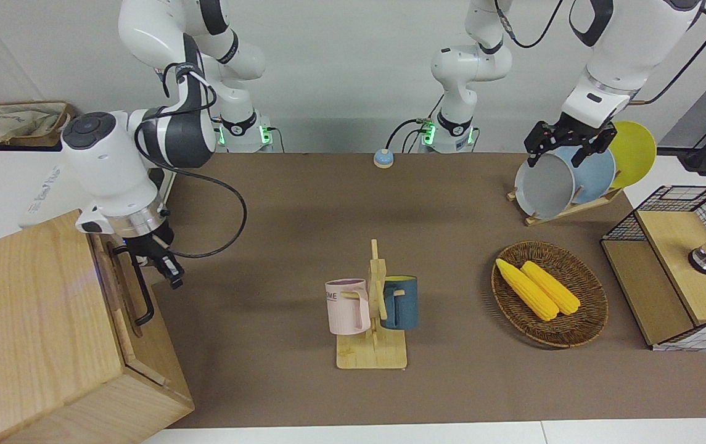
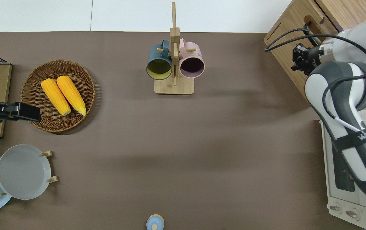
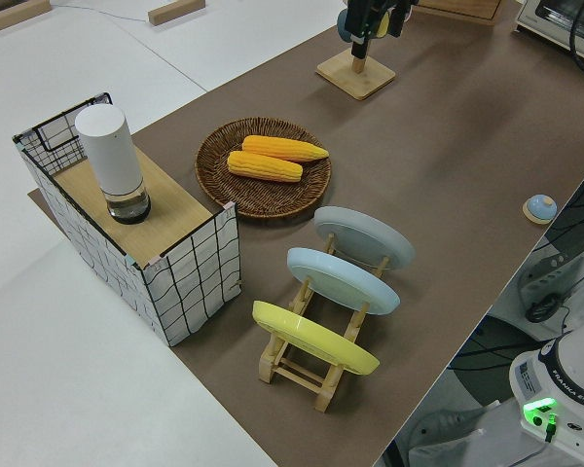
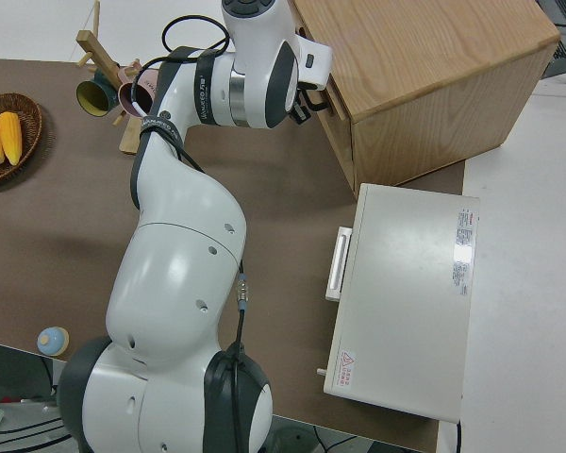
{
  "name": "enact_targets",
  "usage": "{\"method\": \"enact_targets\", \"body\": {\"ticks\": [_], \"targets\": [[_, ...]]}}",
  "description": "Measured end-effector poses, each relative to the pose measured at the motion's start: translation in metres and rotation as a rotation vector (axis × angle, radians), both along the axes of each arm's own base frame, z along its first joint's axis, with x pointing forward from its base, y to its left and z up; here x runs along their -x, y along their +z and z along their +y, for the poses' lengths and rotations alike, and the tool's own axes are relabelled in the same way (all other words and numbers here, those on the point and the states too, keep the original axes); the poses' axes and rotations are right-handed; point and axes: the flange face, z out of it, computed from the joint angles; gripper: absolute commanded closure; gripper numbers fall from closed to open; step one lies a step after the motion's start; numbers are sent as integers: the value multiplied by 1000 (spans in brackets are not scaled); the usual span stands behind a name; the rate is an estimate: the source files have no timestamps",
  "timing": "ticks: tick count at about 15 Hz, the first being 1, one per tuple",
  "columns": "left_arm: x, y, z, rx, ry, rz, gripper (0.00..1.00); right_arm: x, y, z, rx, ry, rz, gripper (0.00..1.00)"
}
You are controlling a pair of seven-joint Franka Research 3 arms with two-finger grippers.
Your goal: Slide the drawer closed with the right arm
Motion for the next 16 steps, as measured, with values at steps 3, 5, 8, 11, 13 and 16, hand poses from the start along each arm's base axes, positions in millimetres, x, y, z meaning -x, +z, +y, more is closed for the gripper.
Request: {"method": "enact_targets", "body": {"ticks": [3,5,8,11,13,16], "targets": [[0,0,0,0,0,0,7,10,5,48,7,95,55,1000],[0,0,0,0,0,0,7,25,17,81,20,186,108,1000],[0,0,0,0,0,0,7,46,41,104,39,327,144,1000],[0,0,0,0,0,0,7,64,67,105,59,478,152,1000],[0,0,0,0,0,0,7,77,84,101,69,560,165,1000],[0,0,0,0,0,0,7,97,103,97,79,659,186,1000]]}}
